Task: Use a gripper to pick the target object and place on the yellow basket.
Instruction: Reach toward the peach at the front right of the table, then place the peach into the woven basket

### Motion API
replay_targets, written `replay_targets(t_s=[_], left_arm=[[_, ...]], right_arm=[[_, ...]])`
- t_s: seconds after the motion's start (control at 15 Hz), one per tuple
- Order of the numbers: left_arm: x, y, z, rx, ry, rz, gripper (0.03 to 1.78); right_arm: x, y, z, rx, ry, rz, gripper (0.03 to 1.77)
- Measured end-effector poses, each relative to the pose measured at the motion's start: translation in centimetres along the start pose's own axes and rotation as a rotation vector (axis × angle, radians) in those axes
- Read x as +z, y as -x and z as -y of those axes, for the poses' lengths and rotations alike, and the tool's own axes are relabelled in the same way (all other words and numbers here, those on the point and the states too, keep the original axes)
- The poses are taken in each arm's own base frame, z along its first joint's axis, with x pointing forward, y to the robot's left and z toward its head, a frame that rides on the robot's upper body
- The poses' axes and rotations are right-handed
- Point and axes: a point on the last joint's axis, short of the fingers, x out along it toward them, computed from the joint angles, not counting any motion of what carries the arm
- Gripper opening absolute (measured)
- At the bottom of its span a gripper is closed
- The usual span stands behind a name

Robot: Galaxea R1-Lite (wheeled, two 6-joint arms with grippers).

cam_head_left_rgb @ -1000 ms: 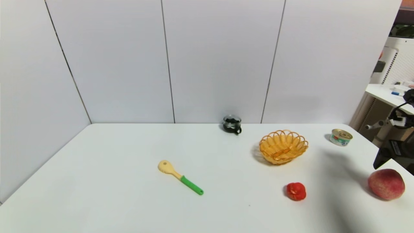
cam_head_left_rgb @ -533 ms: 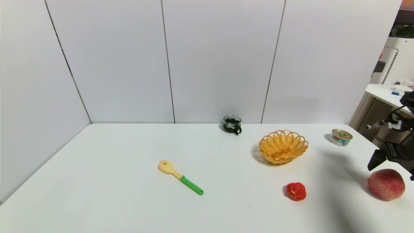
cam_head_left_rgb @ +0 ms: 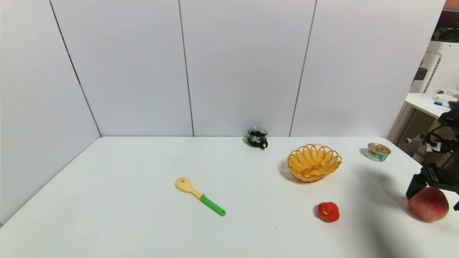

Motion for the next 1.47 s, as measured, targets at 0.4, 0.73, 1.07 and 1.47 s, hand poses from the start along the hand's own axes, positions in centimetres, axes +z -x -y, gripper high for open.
replay_targets(t_s=[0.4, 0.73, 1.07, 1.47], left_arm=[[0.0, 0.0, 0.0, 0.001, 0.0, 0.0, 1.69], [0.0, 0.0, 0.0, 0.001, 0.0, 0.0, 1.69], [0.0, 0.0, 0.0, 0.0, 0.0, 0.0, 1.69], [0.0, 0.0, 0.0, 0.0, 0.0, 0.0, 1.69]], right_arm=[[0.5, -1.3, -0.4, 0.001, 0.016, -0.035, 1.7], [0.9, -2.0, -0.6, -0.001, 0.023, -0.045, 1.7], [1.4, -2.5, -0.5, -0.009, 0.02, -0.031, 1.17], [1.6, -2.0, -0.3, -0.01, 0.014, -0.01, 1.13]])
